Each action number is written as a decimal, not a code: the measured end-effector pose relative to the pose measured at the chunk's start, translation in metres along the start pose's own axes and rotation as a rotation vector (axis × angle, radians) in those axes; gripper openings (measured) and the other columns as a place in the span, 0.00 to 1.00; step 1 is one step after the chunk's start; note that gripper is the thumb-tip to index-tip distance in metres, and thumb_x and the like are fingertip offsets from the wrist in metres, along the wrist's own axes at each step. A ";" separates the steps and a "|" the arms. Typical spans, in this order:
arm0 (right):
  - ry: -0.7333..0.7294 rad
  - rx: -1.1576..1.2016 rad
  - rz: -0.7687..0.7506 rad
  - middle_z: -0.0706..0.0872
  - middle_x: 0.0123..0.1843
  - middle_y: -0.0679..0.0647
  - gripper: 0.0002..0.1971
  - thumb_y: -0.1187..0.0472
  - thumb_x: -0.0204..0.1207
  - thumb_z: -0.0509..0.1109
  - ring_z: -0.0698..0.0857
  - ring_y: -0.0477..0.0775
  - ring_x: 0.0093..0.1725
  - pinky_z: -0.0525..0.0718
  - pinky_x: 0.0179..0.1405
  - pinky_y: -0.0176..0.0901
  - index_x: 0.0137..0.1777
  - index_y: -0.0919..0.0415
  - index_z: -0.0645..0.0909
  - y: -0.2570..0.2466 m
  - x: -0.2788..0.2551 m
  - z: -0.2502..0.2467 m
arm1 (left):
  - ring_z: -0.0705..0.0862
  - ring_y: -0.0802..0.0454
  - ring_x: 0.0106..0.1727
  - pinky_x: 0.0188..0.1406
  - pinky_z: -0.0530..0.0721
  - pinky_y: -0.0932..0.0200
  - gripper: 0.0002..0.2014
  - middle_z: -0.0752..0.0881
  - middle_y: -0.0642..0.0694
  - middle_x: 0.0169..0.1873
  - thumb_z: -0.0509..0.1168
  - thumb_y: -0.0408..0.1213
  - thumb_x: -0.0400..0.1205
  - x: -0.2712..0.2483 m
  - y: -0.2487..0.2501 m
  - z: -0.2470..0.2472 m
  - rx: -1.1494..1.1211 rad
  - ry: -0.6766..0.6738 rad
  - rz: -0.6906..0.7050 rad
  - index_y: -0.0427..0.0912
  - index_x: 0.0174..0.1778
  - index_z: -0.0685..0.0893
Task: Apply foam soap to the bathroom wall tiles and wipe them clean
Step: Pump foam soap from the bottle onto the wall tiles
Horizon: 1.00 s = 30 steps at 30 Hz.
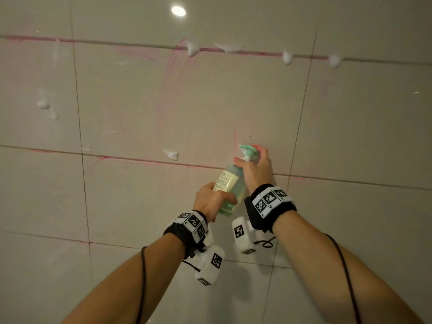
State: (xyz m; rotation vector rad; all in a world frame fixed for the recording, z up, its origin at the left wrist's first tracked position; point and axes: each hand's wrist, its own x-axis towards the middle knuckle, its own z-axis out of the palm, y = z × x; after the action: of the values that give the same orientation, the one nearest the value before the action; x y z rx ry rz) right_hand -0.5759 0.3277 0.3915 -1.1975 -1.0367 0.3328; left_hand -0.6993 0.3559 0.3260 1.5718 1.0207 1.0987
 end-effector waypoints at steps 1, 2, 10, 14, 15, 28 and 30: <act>0.004 -0.009 0.001 0.85 0.53 0.50 0.24 0.62 0.72 0.77 0.87 0.49 0.41 0.87 0.37 0.45 0.66 0.50 0.75 0.001 -0.002 -0.003 | 0.84 0.45 0.34 0.17 0.72 0.63 0.22 0.89 0.41 0.44 0.77 0.40 0.62 0.000 -0.002 0.002 -0.008 -0.006 -0.006 0.47 0.53 0.84; 0.010 -0.022 -0.003 0.85 0.53 0.50 0.24 0.61 0.72 0.77 0.87 0.50 0.41 0.85 0.35 0.44 0.66 0.50 0.75 0.002 -0.003 -0.004 | 0.84 0.45 0.34 0.17 0.72 0.63 0.23 0.89 0.41 0.44 0.77 0.39 0.63 -0.001 -0.003 0.004 -0.015 -0.010 -0.010 0.46 0.54 0.85; 0.016 -0.072 0.008 0.86 0.55 0.52 0.18 0.59 0.72 0.76 0.89 0.51 0.40 0.79 0.27 0.38 0.60 0.48 0.77 0.007 0.000 -0.013 | 0.85 0.43 0.36 0.16 0.71 0.63 0.24 0.90 0.40 0.45 0.77 0.40 0.60 -0.004 -0.004 0.021 -0.070 -0.037 -0.038 0.45 0.53 0.84; -0.017 -0.082 0.002 0.86 0.55 0.51 0.20 0.54 0.73 0.75 0.89 0.49 0.42 0.85 0.34 0.43 0.63 0.43 0.75 0.015 -0.001 -0.028 | 0.89 0.38 0.42 0.16 0.71 0.63 0.30 0.89 0.40 0.49 0.76 0.44 0.57 -0.008 -0.005 0.034 -0.053 -0.079 -0.024 0.46 0.58 0.83; -0.007 -0.080 0.004 0.85 0.56 0.50 0.21 0.53 0.73 0.75 0.89 0.50 0.44 0.87 0.38 0.46 0.63 0.42 0.75 0.017 -0.001 -0.035 | 0.89 0.40 0.41 0.16 0.71 0.63 0.29 0.89 0.40 0.48 0.77 0.43 0.59 -0.009 -0.003 0.039 -0.043 -0.094 -0.023 0.47 0.58 0.83; 0.049 0.076 0.034 0.82 0.59 0.51 0.27 0.67 0.74 0.75 0.87 0.50 0.46 0.85 0.34 0.39 0.70 0.49 0.73 0.028 0.019 -0.130 | 0.83 0.42 0.33 0.16 0.69 0.63 0.31 0.90 0.36 0.45 0.76 0.44 0.50 -0.006 0.017 0.126 -0.063 -0.215 -0.030 0.43 0.52 0.88; 0.084 0.077 0.019 0.83 0.57 0.53 0.26 0.68 0.73 0.75 0.87 0.50 0.44 0.85 0.32 0.37 0.68 0.51 0.74 0.030 0.020 -0.132 | 0.83 0.41 0.32 0.15 0.68 0.63 0.31 0.90 0.36 0.44 0.76 0.44 0.48 -0.003 0.015 0.131 -0.075 -0.198 -0.036 0.43 0.50 0.89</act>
State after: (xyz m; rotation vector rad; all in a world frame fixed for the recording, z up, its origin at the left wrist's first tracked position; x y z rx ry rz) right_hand -0.4511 0.2738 0.3757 -1.1431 -0.9322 0.3323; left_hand -0.5725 0.3205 0.3183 1.5614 0.8617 0.9259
